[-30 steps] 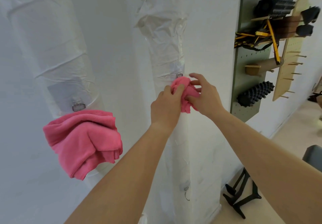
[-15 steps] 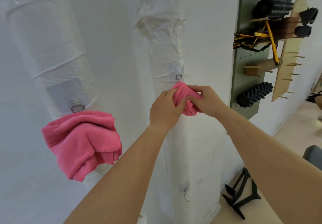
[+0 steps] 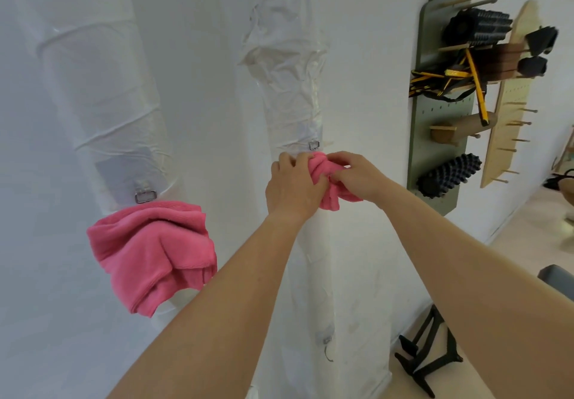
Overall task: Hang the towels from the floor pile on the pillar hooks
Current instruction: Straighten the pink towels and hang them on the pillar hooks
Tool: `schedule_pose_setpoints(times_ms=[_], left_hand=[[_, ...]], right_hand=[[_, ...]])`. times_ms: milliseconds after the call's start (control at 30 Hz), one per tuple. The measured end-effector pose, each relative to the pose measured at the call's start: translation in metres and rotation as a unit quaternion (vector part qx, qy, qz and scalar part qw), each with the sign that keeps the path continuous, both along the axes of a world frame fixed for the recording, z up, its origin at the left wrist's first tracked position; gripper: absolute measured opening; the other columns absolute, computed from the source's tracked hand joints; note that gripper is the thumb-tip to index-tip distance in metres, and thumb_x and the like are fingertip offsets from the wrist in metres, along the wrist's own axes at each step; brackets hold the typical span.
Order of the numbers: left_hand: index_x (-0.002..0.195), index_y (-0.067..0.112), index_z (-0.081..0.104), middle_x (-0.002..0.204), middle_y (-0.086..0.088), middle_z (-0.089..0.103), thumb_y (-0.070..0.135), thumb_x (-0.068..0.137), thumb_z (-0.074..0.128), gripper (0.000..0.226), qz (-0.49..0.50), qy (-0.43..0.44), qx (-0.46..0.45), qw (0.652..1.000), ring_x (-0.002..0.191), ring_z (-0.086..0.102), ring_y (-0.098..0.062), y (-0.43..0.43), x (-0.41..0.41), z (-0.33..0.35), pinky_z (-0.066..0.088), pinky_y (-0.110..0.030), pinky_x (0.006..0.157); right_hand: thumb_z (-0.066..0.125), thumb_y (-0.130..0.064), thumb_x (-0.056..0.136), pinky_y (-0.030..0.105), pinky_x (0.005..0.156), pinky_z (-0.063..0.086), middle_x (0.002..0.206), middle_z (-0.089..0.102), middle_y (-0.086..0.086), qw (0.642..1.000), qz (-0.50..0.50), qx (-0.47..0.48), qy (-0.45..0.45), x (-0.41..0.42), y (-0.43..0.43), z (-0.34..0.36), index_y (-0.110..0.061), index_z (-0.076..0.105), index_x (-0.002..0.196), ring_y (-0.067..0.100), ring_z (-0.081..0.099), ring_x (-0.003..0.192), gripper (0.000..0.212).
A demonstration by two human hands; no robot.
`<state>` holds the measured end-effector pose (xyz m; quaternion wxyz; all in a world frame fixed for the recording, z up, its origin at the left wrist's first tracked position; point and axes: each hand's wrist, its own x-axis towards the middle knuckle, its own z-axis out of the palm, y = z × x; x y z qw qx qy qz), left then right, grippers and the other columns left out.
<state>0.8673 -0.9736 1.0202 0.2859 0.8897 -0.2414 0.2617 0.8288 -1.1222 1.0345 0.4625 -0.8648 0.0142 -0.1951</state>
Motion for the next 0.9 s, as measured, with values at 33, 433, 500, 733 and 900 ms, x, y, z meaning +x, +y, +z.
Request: schedule_pose_setpoints(times_ms=[33,433,500,733,900], left_hand=[[0.14,0.034,0.044,0.124,-0.001,0.044,0.052,0.091,0.053,0.053,-0.003,0.007,-0.006,1.0,0.117,0.045,-0.024,0.0,-0.003,0.002,0.047,-0.037,0.08],[0.145,0.022,0.039,0.138,-0.009,0.047,0.04,0.095,0.05,0.055,-0.009,0.051,0.013,0.999,0.123,0.047,-0.029,0.054,-0.067,0.039,0.045,-0.042,0.09],[0.145,0.019,0.039,0.139,-0.01,0.047,0.041,0.095,0.051,0.056,-0.013,0.061,0.035,0.997,0.126,0.047,-0.03,0.069,-0.085,0.036,0.044,-0.043,0.093],[0.149,0.015,0.036,0.144,-0.013,0.044,0.038,0.095,0.054,0.062,-0.026,0.065,0.094,0.993,0.131,0.044,-0.033,0.136,-0.161,0.024,0.041,-0.043,0.103],[0.144,0.014,0.043,0.138,-0.012,0.048,0.037,0.094,0.055,0.056,-0.049,0.057,0.105,0.992,0.126,0.05,-0.032,0.206,-0.238,0.017,0.047,-0.044,0.099]], right_hand=[[0.051,-0.01,0.089,0.03,0.092,0.051,0.116,0.067,-0.003,1.0,-0.003,0.006,-0.003,-0.004,0.001,0.003,-0.026,0.059,0.13,0.018,0.065,0.107,0.045],[0.053,-0.032,0.09,0.045,0.104,0.046,0.143,0.053,0.004,0.982,-0.136,-0.128,0.007,-0.078,0.035,0.032,-0.024,0.048,0.143,0.029,0.051,0.127,0.054],[0.047,-0.029,0.088,0.046,0.091,0.053,0.12,0.065,0.007,0.974,-0.137,-0.175,0.032,-0.097,0.05,0.033,-0.022,0.061,0.121,0.03,0.062,0.104,0.037],[0.052,-0.034,0.087,0.043,0.088,0.053,0.121,0.062,-0.001,0.932,-0.146,-0.326,0.062,-0.179,0.115,0.02,-0.027,0.059,0.117,0.027,0.06,0.108,0.031],[0.052,-0.042,0.094,0.045,0.095,0.046,0.144,0.044,0.007,0.898,-0.177,-0.384,0.119,-0.26,0.185,0.012,-0.022,0.043,0.143,0.032,0.045,0.127,0.054]])
